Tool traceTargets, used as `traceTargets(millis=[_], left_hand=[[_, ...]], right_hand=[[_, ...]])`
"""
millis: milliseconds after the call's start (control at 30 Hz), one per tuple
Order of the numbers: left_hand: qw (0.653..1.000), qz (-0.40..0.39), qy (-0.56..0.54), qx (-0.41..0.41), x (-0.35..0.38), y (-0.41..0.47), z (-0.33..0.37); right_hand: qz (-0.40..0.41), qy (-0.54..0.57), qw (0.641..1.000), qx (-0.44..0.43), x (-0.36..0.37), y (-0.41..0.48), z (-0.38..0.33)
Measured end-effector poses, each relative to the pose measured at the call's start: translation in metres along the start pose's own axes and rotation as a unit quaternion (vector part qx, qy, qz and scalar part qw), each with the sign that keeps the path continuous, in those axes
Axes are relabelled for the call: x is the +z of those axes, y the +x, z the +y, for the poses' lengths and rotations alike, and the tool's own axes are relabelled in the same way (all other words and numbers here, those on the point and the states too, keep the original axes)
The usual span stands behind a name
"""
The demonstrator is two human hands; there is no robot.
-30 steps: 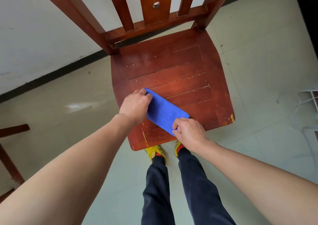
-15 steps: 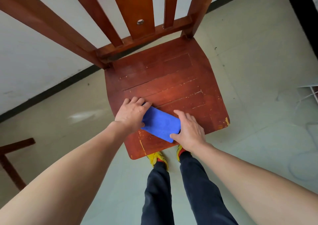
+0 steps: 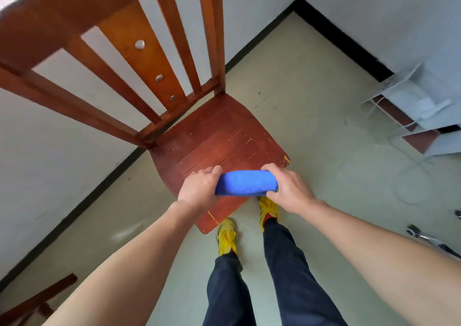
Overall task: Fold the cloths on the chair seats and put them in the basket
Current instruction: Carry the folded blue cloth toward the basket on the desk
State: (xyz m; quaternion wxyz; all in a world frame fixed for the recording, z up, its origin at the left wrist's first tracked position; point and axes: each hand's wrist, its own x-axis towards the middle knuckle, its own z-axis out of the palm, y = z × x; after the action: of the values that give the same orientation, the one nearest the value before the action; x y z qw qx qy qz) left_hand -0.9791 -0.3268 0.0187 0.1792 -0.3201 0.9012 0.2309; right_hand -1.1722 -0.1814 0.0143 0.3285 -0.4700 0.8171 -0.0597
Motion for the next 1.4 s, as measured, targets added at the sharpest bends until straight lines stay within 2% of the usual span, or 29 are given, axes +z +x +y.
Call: traceTargets(millis=[200,367,567,667,900,1033,1233,1400], left_hand=[[0.978,0.039,0.113,0.170,-0.063,-0.023,0.095],[0.922,0.054,0.229,0.306,-0.103,-0.040,0.217],[0.845,0.074,0.296,0.439,-0.099,-0.078,0.368],[0.795,0.084,0.335,0.499,-0.071,-0.119,0.459],[0.681,0.085,0.359,0.632,0.042,-0.261,0.656],[0.635,0.085,0.359,0.678,0.094,-0.343,0.750],[0.551,0.081,0.337,0.759,0.159,-0.423,0.885],[0.482,0.054,0.322,0.813,0.236,-0.473,1.002]], right_hand=[[0.089,-0.087,0.991,0.041,-0.061,-0.099,0.011],[0.165,-0.093,0.971,0.147,-0.106,-0.215,0.043],[0.262,-0.069,0.928,0.257,-0.127,-0.353,0.101],[0.310,-0.075,0.893,0.317,-0.121,-0.446,0.141],[0.308,-0.070,0.834,0.452,-0.058,-0.692,0.216],[0.331,-0.068,0.794,0.505,-0.034,-0.813,0.247],[0.361,-0.065,0.728,0.579,-0.004,-0.947,0.297],[0.346,-0.040,0.680,0.645,0.025,-1.037,0.363]])
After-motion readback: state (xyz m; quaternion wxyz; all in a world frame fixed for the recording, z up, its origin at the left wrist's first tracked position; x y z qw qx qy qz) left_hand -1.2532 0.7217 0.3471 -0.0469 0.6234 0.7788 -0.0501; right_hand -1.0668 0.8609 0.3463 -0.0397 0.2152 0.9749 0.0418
